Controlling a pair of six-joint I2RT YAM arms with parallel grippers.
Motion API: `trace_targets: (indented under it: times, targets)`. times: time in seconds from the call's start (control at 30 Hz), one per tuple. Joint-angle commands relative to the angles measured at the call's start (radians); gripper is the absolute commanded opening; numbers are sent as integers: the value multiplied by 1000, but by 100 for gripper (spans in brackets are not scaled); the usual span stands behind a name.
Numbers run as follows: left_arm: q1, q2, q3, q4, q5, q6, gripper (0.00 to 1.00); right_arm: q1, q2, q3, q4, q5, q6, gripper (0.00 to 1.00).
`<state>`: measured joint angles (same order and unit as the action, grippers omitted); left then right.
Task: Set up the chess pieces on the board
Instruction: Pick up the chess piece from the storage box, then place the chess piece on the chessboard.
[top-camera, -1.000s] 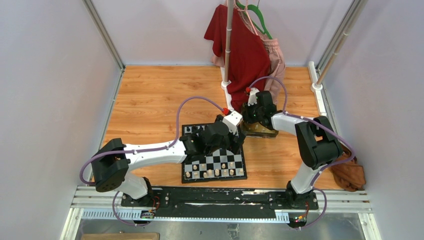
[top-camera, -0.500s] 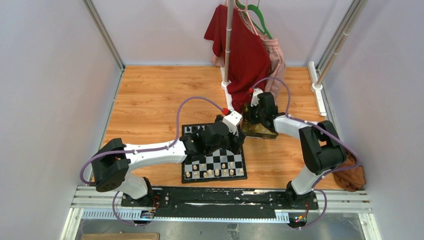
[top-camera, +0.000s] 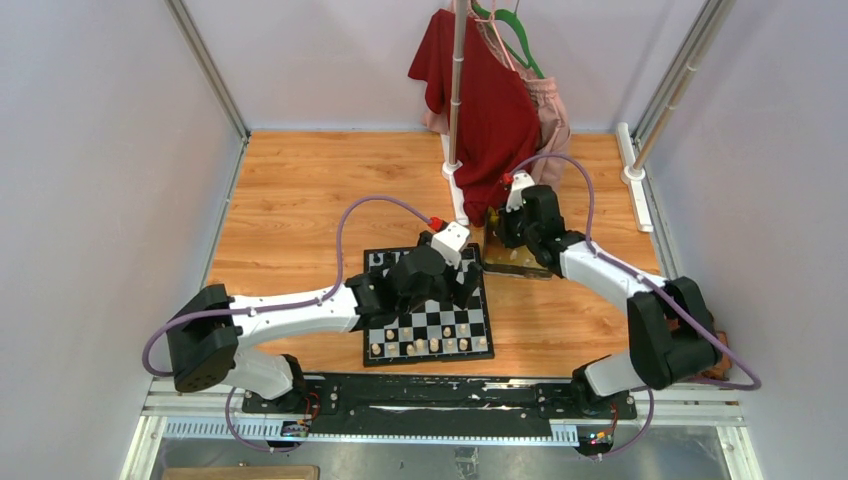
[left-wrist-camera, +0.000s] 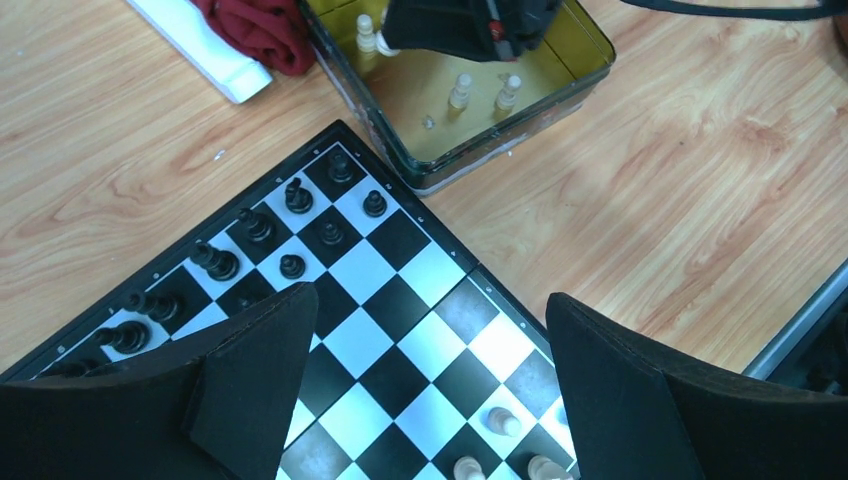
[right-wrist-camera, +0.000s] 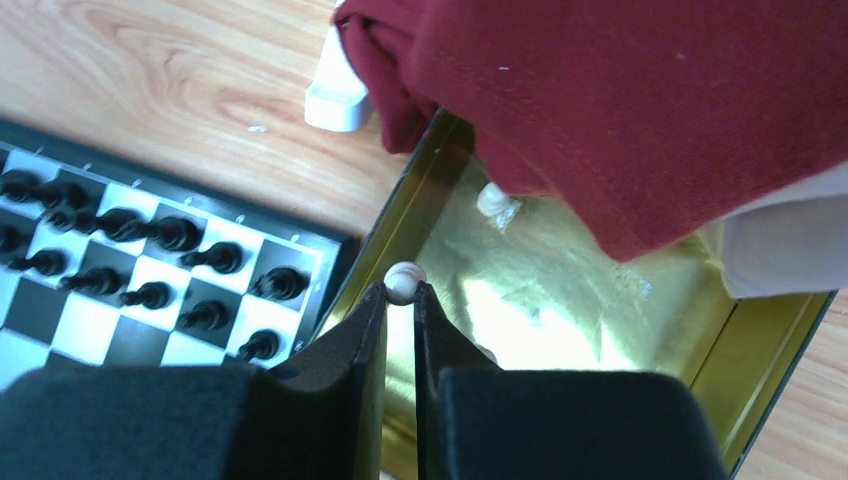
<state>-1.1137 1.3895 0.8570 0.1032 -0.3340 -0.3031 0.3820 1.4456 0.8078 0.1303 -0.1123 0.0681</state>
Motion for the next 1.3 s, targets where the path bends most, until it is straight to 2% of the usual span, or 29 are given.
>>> trace_targets:
  times: [0.0,0.57,0.9,1.27]
  targets:
    - [4,-74,-37,17,-63,-24,90,69,-102,-43,-82,66,-8,2]
    - [6,-270,-112,-98,-215,-120,90,524,-523,-205,-341,357,105,2]
    - [6,-321,-129,-136,-239,-139,90,720,-552,-297,-370,450,187,1]
    - [5,-328,-136,-132,-249,-140,90,779,-552,-373,-312,458,226,1]
